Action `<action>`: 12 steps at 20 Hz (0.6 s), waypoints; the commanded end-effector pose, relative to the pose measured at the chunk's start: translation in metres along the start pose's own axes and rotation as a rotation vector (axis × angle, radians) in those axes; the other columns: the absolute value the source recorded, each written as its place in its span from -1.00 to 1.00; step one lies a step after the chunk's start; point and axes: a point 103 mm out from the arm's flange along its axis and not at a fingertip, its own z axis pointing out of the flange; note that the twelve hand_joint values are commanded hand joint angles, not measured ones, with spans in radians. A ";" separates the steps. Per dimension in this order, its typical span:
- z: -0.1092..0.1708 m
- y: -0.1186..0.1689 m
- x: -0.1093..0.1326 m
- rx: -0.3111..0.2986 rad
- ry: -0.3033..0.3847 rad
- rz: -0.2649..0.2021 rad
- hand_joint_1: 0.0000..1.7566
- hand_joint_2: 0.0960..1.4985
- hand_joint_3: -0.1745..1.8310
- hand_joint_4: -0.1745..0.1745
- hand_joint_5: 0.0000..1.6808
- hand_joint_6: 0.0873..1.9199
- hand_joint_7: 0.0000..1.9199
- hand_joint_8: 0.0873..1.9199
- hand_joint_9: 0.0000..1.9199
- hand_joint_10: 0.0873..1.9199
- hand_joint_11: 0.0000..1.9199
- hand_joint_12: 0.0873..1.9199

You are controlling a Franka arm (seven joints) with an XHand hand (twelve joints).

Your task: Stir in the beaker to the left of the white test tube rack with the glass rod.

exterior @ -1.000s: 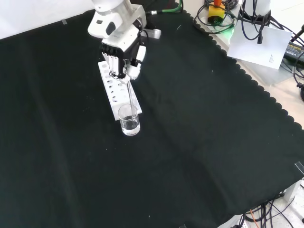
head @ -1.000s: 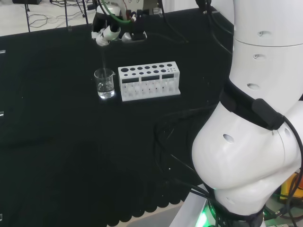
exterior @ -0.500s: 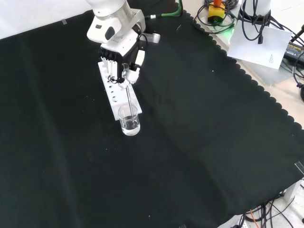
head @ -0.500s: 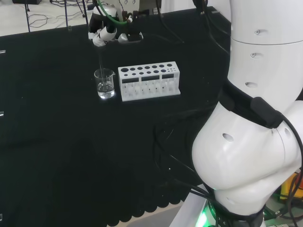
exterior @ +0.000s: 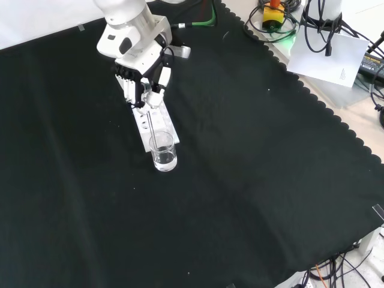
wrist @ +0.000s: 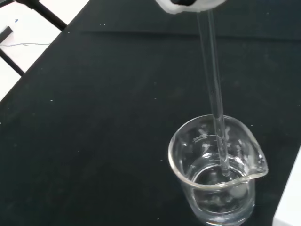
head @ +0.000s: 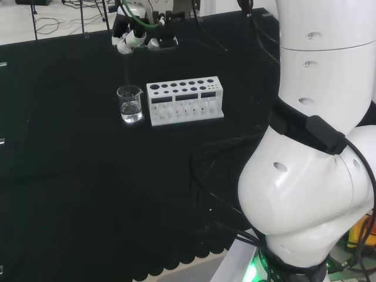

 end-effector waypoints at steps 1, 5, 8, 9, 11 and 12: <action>0.001 -0.009 -0.011 0.004 0.000 0.036 0.46 0.43 -0.79 -1.00 0.17 -0.32 0.04 0.34 0.58 0.13 0.50 0.19; 0.005 -0.013 -0.005 0.006 -0.002 0.033 0.46 0.43 -0.79 -1.00 0.17 -0.32 0.04 0.34 0.58 0.13 0.50 0.19; 0.008 -0.015 0.007 0.008 -0.005 0.026 0.46 0.43 -0.79 -1.00 0.17 -0.32 0.04 0.34 0.58 0.13 0.50 0.19; 0.009 -0.015 0.010 0.007 0.001 0.024 0.46 0.43 -0.79 -1.00 0.17 -0.32 0.04 0.34 0.58 0.13 0.50 0.19; 0.010 -0.013 0.016 0.005 0.002 0.015 0.46 0.43 -0.79 -1.00 0.17 -0.32 0.04 0.34 0.58 0.13 0.50 0.19; 0.011 -0.012 0.018 0.003 0.000 0.013 0.46 0.43 -0.79 -1.00 0.17 -0.32 0.04 0.34 0.58 0.13 0.50 0.19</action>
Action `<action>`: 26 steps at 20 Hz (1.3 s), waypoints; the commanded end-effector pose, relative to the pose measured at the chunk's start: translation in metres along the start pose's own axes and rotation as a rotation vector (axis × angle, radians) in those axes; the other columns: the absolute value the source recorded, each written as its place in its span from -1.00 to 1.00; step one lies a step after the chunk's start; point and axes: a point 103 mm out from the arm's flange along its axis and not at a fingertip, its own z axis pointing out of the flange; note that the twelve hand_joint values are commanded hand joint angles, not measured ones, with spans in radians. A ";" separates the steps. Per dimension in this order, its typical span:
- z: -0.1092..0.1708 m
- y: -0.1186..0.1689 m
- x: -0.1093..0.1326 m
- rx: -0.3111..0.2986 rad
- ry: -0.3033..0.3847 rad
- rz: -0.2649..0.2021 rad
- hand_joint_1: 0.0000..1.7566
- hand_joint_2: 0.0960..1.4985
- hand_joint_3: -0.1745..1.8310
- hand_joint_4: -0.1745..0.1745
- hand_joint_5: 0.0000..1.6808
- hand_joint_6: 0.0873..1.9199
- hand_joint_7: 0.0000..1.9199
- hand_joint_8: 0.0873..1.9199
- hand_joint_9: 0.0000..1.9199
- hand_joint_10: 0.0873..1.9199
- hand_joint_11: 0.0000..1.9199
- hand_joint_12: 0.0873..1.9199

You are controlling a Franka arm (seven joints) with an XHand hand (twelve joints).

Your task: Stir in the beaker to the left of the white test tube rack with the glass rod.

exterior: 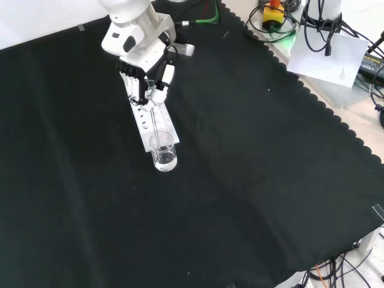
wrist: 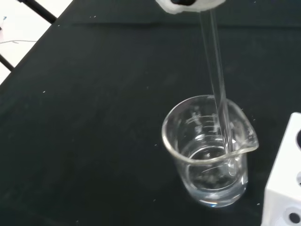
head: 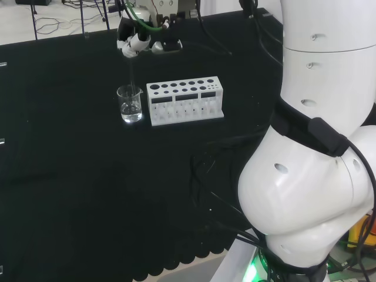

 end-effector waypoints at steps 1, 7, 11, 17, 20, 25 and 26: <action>0.004 0.004 0.017 -0.008 0.000 -0.015 0.46 0.43 -0.79 -1.00 0.17 -0.32 0.04 0.34 0.58 0.13 0.50 0.19; -0.003 0.017 0.012 -0.017 0.002 -0.019 0.46 0.43 -0.79 -1.00 0.17 -0.32 0.04 0.34 0.58 0.13 0.50 0.19; -0.007 0.020 -0.004 -0.016 0.012 -0.003 0.46 0.44 -0.79 -1.00 0.17 -0.32 0.04 0.33 0.58 0.13 0.50 0.19; -0.009 0.005 -0.008 -0.022 -0.002 0.016 0.46 0.44 -0.79 -1.00 0.17 -0.32 0.04 0.33 0.58 0.13 0.50 0.19; -0.005 -0.003 0.001 -0.016 -0.004 0.009 0.46 0.44 -0.79 -1.00 0.17 -0.32 0.04 0.33 0.58 0.13 0.50 0.19; -0.003 -0.008 0.023 -0.021 -0.009 -0.018 0.46 0.44 -0.79 -1.00 0.17 -0.32 0.04 0.33 0.58 0.13 0.50 0.19; -0.003 -0.008 0.026 -0.024 -0.010 -0.024 0.46 0.44 -0.79 -1.00 0.17 -0.32 0.04 0.33 0.58 0.13 0.50 0.19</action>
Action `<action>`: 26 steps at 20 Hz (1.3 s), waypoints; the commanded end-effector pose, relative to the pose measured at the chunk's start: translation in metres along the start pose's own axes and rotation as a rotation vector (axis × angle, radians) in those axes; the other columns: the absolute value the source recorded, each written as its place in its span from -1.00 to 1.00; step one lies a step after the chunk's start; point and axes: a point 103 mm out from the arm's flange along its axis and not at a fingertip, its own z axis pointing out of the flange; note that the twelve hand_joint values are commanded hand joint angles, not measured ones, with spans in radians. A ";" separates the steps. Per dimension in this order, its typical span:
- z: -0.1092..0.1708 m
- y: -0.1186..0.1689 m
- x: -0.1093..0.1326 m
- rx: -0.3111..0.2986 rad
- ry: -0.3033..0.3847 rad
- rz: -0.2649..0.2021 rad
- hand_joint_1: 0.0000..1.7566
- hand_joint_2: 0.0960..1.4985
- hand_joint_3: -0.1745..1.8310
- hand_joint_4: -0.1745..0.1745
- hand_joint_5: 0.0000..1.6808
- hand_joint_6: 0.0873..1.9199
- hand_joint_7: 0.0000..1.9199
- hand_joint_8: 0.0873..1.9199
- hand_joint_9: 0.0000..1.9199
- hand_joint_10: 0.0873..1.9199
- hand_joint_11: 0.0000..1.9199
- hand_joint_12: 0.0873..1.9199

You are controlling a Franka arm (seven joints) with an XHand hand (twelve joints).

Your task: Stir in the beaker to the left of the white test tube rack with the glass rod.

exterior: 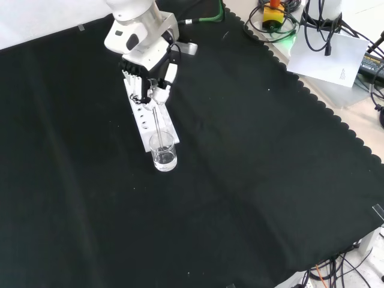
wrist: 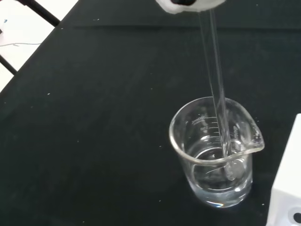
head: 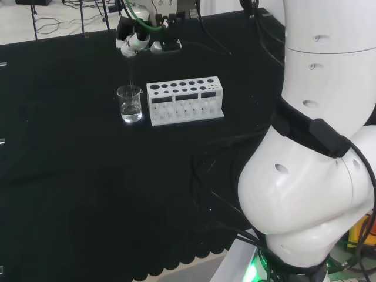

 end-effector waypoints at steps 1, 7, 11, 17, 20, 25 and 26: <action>0.000 -0.003 0.022 -0.014 -0.008 -0.030 0.46 0.44 -0.79 -1.00 0.17 -0.32 0.04 0.33 0.58 0.13 0.50 0.19; -0.006 0.009 0.025 -0.028 -0.036 -0.039 0.46 0.44 -0.79 -1.00 0.17 -0.32 0.04 0.33 0.58 0.13 0.50 0.19; -0.008 0.018 0.008 -0.040 -0.026 -0.023 0.46 0.44 -0.79 -1.00 0.17 -0.32 0.04 0.33 0.58 0.13 0.50 0.19; -0.010 0.010 0.002 -0.031 -0.052 -0.015 0.46 0.44 -0.79 -1.00 0.17 -0.32 0.04 0.33 0.58 0.13 0.49 0.20; -0.011 0.003 0.006 -0.031 -0.075 -0.018 0.46 0.44 -0.79 -1.00 0.17 -0.32 0.04 0.33 0.58 0.13 0.49 0.20; -0.012 -0.002 0.015 -0.029 -0.079 -0.036 0.46 0.44 -0.79 -1.00 0.17 -0.32 0.04 0.33 0.57 0.13 0.49 0.20; -0.012 -0.003 0.018 -0.029 -0.084 -0.042 0.46 0.44 -0.80 -1.00 0.17 -0.32 0.04 0.33 0.57 0.13 0.49 0.20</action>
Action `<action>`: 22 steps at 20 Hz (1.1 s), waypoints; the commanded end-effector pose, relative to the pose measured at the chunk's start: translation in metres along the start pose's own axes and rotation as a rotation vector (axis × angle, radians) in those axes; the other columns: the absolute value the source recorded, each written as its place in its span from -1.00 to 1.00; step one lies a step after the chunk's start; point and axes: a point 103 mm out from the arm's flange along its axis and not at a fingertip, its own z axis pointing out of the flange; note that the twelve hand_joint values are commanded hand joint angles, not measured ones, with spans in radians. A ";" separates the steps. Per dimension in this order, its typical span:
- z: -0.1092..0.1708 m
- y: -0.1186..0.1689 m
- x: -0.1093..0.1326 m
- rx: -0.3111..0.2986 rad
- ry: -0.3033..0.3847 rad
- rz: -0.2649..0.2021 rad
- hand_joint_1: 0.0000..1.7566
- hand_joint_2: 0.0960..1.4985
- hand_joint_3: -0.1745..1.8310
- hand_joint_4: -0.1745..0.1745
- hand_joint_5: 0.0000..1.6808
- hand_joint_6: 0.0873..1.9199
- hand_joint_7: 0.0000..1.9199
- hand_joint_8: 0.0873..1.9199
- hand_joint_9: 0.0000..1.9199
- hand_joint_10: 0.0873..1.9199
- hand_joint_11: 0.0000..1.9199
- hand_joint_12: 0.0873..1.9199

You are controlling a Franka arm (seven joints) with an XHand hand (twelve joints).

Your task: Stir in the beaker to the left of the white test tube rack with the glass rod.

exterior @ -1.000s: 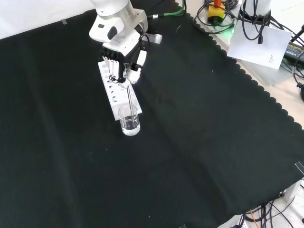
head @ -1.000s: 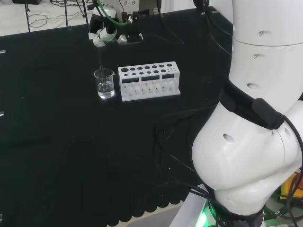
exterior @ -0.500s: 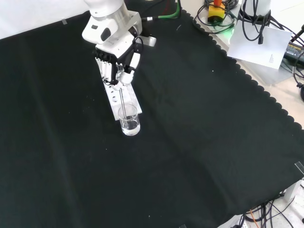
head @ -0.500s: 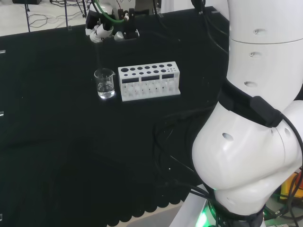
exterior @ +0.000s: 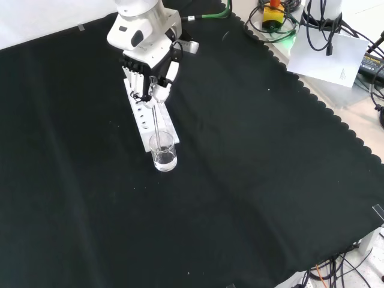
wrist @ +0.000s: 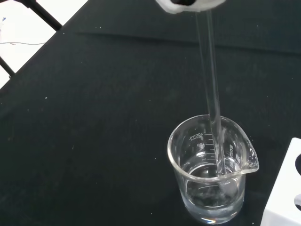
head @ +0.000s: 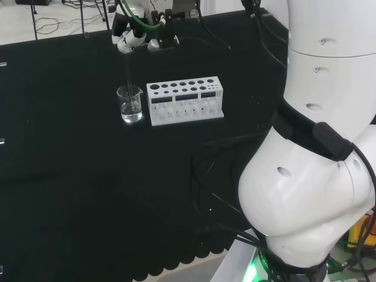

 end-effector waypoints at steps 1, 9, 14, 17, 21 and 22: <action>-0.002 -0.003 0.012 0.000 -0.012 -0.026 0.46 0.44 -0.80 -1.00 0.17 -0.32 0.04 0.33 0.57 0.13 0.49 0.20; -0.007 -0.002 0.008 0.004 -0.006 -0.008 0.46 0.44 -0.80 -1.00 0.17 -0.32 0.04 0.34 0.57 0.13 0.49 0.20; -0.011 -0.002 0.011 -0.002 -0.003 -0.015 0.46 0.44 -0.80 -1.00 0.17 -0.32 0.04 0.34 0.57 0.13 0.49 0.20; -0.011 -0.002 0.012 -0.006 0.002 -0.019 0.46 0.44 -0.80 -1.00 0.17 -0.32 0.04 0.34 0.57 0.13 0.49 0.20; -0.011 0.000 0.015 0.000 -0.009 -0.016 0.46 0.44 -0.80 -1.00 0.17 -0.32 0.04 0.34 0.57 0.13 0.49 0.20; -0.011 0.000 0.016 0.002 -0.013 -0.015 0.46 0.44 -0.80 -1.00 0.17 -0.32 0.04 0.34 0.57 0.13 0.49 0.20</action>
